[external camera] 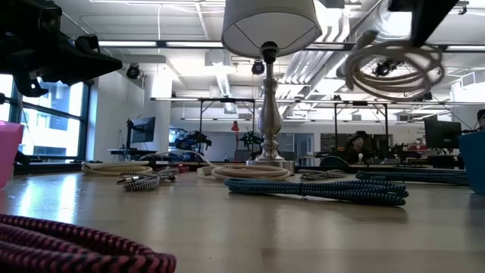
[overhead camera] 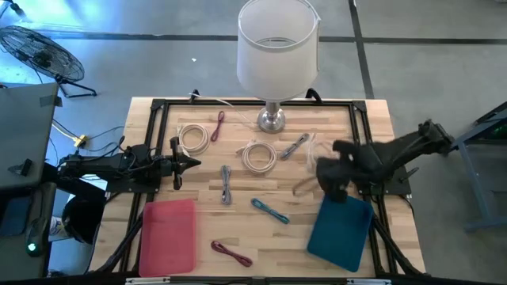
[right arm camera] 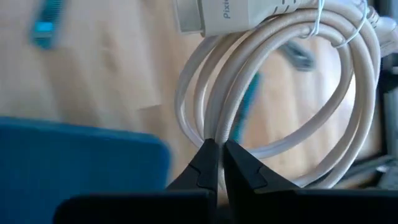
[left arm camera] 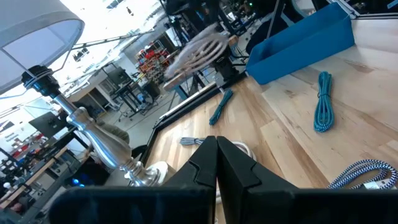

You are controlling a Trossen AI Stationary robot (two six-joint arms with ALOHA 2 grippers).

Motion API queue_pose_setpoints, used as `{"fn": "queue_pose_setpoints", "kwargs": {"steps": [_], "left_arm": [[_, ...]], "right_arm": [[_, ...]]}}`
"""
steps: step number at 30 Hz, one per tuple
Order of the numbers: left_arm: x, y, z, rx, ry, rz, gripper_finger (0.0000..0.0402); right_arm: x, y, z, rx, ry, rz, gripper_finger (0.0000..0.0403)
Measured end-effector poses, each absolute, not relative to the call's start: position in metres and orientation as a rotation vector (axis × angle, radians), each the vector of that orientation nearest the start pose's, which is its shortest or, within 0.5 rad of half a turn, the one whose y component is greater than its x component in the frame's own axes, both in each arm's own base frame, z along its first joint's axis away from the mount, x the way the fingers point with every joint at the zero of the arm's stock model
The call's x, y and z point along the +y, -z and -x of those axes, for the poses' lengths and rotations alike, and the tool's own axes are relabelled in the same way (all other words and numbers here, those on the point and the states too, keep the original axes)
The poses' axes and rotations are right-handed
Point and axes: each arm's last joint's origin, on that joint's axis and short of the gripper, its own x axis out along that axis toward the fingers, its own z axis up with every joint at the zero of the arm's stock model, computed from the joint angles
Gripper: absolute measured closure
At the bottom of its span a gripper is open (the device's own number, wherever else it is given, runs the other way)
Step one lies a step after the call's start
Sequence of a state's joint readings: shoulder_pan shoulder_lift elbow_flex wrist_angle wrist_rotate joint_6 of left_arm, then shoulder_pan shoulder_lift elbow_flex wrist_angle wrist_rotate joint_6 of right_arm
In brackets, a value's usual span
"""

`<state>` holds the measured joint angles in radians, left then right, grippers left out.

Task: Pick & Place USB Port
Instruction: Put the right light brown USB cable into the blue bin

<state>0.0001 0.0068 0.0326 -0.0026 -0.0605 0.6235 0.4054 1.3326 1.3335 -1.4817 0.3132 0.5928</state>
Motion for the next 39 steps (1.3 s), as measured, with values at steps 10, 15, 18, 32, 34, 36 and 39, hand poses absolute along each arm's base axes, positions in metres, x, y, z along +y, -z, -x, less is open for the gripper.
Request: {"fn": "queue_pose_setpoints", "kwargs": {"steps": [10,15,18,32,34,36,39], "left_arm": [[0.002,-0.174,-0.096,-0.004,-0.066,-0.623,0.0401],[0.002,-0.174,-0.096,-0.003,-0.065,-0.623,0.0401],[0.002,-0.174,-0.096,-0.003,-0.066,-0.623,0.0401],[0.002,-0.174,-0.096,-0.003,-0.066,-0.623,0.0401],[0.002,-0.174,-0.096,-0.003,-0.066,-0.623,0.0401],[0.002,-0.174,-0.096,-0.003,-0.066,-0.623,0.0401],[0.002,-0.174,-0.096,-0.003,-0.066,-0.623,0.0401]], "right_arm": [[0.158,-0.311,-0.181,1.220,0.080,-0.123,0.0402],[0.183,-0.309,-0.165,1.229,0.043,-0.196,0.0402],[0.196,-0.305,-0.158,1.253,0.036,-0.247,0.0402],[0.240,-0.274,-0.170,1.342,-0.047,-0.317,0.0402],[0.239,-0.272,-0.173,1.357,-0.040,-0.321,0.0402],[0.238,-0.271,-0.176,1.361,-0.021,-0.342,0.0402],[0.237,-0.270,-0.178,1.368,0.018,-0.386,0.0402]]}}
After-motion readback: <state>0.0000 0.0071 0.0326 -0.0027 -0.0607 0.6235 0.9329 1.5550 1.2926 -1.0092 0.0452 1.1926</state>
